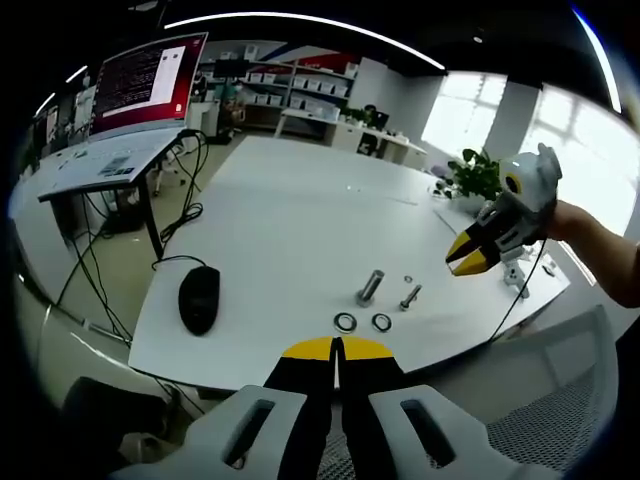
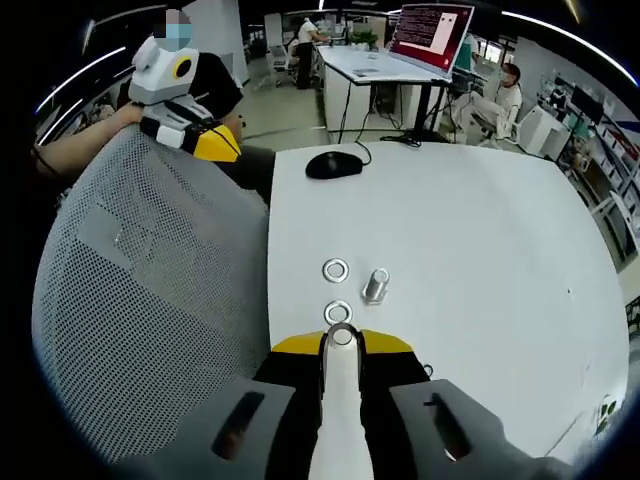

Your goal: Place the washer onto the threaded stud by aligning its center hole with the stud, sliding it down to the base, and recovering from edge contact or off-axis alignment until the washer reaches the visible bottom stop.

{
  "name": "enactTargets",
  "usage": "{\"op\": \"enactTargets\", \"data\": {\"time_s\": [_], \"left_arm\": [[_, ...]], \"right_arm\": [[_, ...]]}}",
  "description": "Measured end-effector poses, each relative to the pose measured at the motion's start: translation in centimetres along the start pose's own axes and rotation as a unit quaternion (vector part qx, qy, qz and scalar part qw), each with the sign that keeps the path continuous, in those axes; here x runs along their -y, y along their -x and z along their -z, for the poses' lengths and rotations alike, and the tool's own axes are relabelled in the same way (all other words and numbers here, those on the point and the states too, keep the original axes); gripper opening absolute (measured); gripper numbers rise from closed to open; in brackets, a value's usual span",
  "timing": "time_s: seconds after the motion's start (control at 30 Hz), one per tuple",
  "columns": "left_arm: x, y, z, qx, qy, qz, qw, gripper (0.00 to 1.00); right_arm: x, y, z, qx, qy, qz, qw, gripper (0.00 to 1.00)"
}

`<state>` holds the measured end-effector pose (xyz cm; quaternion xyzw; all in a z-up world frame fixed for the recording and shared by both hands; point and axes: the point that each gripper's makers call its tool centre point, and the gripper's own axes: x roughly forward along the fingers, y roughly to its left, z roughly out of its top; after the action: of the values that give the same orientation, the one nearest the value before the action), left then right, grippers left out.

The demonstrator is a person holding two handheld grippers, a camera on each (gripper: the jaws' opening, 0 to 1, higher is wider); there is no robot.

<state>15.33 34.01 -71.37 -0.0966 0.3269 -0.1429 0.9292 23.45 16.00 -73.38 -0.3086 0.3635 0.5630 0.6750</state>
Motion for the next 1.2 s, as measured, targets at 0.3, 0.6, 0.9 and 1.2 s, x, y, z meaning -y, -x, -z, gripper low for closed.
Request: {"op": "enactTargets", "data": {"time_s": [0.3, 0.6, 0.9, 1.2], "left_arm": [[0.0, 0.0, 0.0, 0.0, 0.0, 0.0, 1.0, 0.0], [0.0, 0.0, 0.0, 0.0, 0.0, 0.0, 1.0, 0.0], [0.0, 0.0, 0.0, -0.001, 0.0, 0.0, 1.0, 0.0], [0.0, -0.1, -0.1, 0.0, 0.001, -0.001, 1.0, 0.0]], "right_arm": [[0.9, -0.7, 1.3, -0.029, 0.004, 0.006, 0.9995, 0.13], [1.9, -2.6, 2.4, -0.066, 0.03, 0.013, 0.9973, 0.13], [2.6, -4.4, 3.7, -0.104, 0.043, 0.012, 0.9936, 0.13], [2.9, -5.2, 4.4, -0.118, 0.04, 0.007, 0.9921, 0.13]]}}
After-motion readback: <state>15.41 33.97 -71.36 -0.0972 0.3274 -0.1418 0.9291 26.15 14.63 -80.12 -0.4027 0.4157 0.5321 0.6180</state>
